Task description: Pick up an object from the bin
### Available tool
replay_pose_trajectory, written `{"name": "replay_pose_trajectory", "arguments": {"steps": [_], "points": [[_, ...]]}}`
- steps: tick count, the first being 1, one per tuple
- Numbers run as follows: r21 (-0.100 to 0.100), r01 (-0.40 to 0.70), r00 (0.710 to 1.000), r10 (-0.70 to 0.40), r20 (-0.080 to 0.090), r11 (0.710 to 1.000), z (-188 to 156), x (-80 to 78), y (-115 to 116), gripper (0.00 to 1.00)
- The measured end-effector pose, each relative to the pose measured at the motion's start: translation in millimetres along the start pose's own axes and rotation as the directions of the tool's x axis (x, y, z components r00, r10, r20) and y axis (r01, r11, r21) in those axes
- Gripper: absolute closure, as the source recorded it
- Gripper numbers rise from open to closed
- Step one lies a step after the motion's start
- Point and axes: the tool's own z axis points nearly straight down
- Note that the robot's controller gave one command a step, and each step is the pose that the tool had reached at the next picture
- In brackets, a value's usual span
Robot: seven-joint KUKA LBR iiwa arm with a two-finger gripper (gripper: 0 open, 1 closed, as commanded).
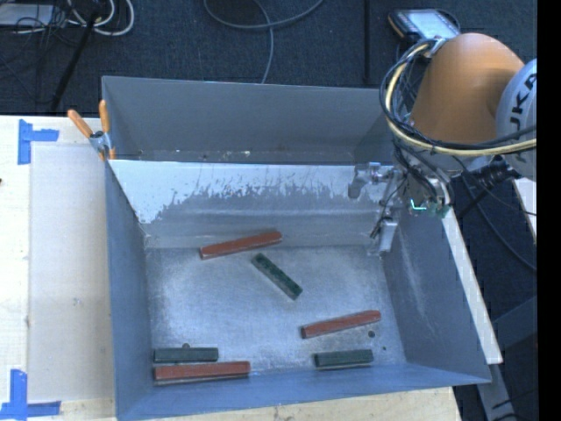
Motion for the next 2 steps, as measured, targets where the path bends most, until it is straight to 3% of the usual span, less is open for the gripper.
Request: {"name": "replay_pose_trajectory", "arguments": {"steps": [1,2], "points": [[0.001,0.001,1.0,-0.001,0.008,1.0,-5.1,-1.2,0.1,0.0],[0.002,0.096,0.995,-0.096,0.01,0.995,63.5,18.3,-10.1,0.0]]}}
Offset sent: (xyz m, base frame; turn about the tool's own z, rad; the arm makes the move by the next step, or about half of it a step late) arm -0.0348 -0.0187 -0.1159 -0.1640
